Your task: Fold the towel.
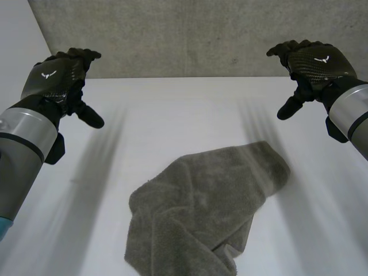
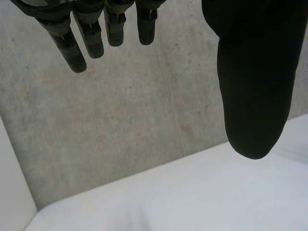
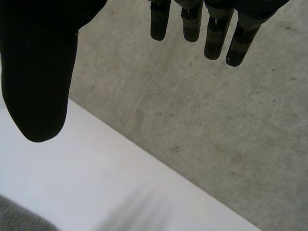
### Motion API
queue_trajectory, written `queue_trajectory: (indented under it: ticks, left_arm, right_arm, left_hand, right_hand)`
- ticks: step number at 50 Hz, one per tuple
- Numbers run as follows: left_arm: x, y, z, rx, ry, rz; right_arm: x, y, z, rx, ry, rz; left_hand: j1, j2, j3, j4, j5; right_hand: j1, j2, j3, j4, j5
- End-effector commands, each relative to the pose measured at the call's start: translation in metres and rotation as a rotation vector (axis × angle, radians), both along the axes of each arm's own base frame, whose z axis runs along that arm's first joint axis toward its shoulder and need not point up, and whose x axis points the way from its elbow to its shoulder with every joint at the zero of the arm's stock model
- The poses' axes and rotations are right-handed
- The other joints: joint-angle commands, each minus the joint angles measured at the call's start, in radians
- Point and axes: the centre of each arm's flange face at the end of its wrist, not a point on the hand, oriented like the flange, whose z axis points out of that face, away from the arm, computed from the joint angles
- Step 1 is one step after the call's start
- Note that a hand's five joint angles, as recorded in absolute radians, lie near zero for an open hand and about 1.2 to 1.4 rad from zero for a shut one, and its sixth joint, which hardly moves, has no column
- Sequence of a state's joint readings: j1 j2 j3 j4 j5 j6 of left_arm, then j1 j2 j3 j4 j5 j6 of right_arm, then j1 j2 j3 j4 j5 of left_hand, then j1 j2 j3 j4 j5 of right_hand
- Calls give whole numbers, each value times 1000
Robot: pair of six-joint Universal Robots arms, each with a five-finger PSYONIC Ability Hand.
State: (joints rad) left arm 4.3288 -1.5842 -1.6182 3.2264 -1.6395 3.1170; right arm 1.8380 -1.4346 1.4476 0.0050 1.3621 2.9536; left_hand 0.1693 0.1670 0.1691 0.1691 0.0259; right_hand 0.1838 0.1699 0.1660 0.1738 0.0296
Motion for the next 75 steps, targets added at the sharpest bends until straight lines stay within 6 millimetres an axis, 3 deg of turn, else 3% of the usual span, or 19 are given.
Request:
queue_trajectory:
  ticks: [1,5,11,13,21,27,37,44,46,48,51,57,64,65,66,67,68,69,75]
  left_arm:
    - [5,5,-12,111,-42,19]
    - [3,9,-36,217,-65,7]
    - [0,8,-67,326,-74,1]
    - [-7,12,-90,395,-100,-23]
    - [-25,16,-135,464,-162,-74]
    - [-29,14,-148,470,-166,-85]
    - [-38,25,-166,511,-200,-125]
    - [-43,28,-168,512,-210,-141]
    - [-44,26,-168,509,-209,-141]
    - [-47,21,-165,495,-203,-140]
    - [-52,13,-160,464,-207,-147]
    - [-63,-4,-147,369,-248,-164]
    - [-86,-46,-77,96,-231,-164]
    - [-86,-46,-77,96,-231,-164]
    - [-87,-48,-68,76,-223,-163]
    - [-86,-45,-68,99,-235,-166]
    - [-86,-45,-68,99,-235,-166]
    - [-84,-37,-74,139,-259,-176]
    - [-79,1,-104,275,-338,-228]
  right_arm:
    - [1,4,-12,110,149,36]
    - [5,13,-36,209,302,123]
    - [10,15,-64,295,341,186]
    - [12,12,-85,347,347,208]
    - [18,-3,-131,321,349,208]
    - [21,-4,-151,334,355,215]
    - [21,-5,-160,358,362,219]
    - [22,-6,-159,350,359,224]
    - [22,-7,-159,348,359,224]
    - [23,-9,-160,346,356,232]
    - [25,-14,-161,340,362,236]
    - [30,-26,-161,311,361,238]
    - [38,-56,-129,177,323,208]
    - [38,-56,-129,177,323,208]
    - [39,-56,-125,173,309,204]
    - [38,-54,-121,177,292,200]
    - [38,-54,-121,177,292,200]
    - [37,-52,-116,181,270,193]
    - [37,-48,-112,224,202,175]
  left_hand:
    - [18,20,18,18,-13]
    - [50,52,50,50,19]
    - [59,61,59,59,28]
    - [59,61,59,59,28]
    - [59,61,59,59,28]
    - [71,73,71,71,40]
    - [182,184,182,182,151]
    - [396,399,397,397,365]
    - [576,578,576,576,544]
    - [967,970,967,967,936]
    - [1226,1228,1226,1226,1195]
    - [1227,1229,1227,1227,1196]
    - [1227,1229,1227,1227,1196]
    - [1227,1229,1227,1227,1196]
    - [1227,1229,1227,1227,1196]
    - [1227,1229,1227,1227,1196]
    - [1227,1229,1227,1227,1196]
    - [1227,1229,1227,1227,1196]
    - [1227,1229,1227,1227,1196]
  right_hand:
    - [-9,5,9,1,-30]
    - [-9,5,9,1,-30]
    - [4,18,22,14,-16]
    - [7,21,25,17,-13]
    - [54,68,71,64,33]
    - [218,232,236,228,198]
    - [447,461,464,457,426]
    - [823,837,841,833,803]
    - [987,1001,1005,997,967]
    - [1212,1226,1229,1222,1191]
    - [1212,1226,1230,1222,1192]
    - [1212,1226,1230,1222,1192]
    - [1212,1226,1230,1222,1192]
    - [1212,1226,1230,1222,1192]
    - [862,876,880,872,842]
    - [242,256,260,252,222]
    - [236,250,254,246,216]
    - [-9,5,9,1,-30]
    - [-9,5,9,1,-30]
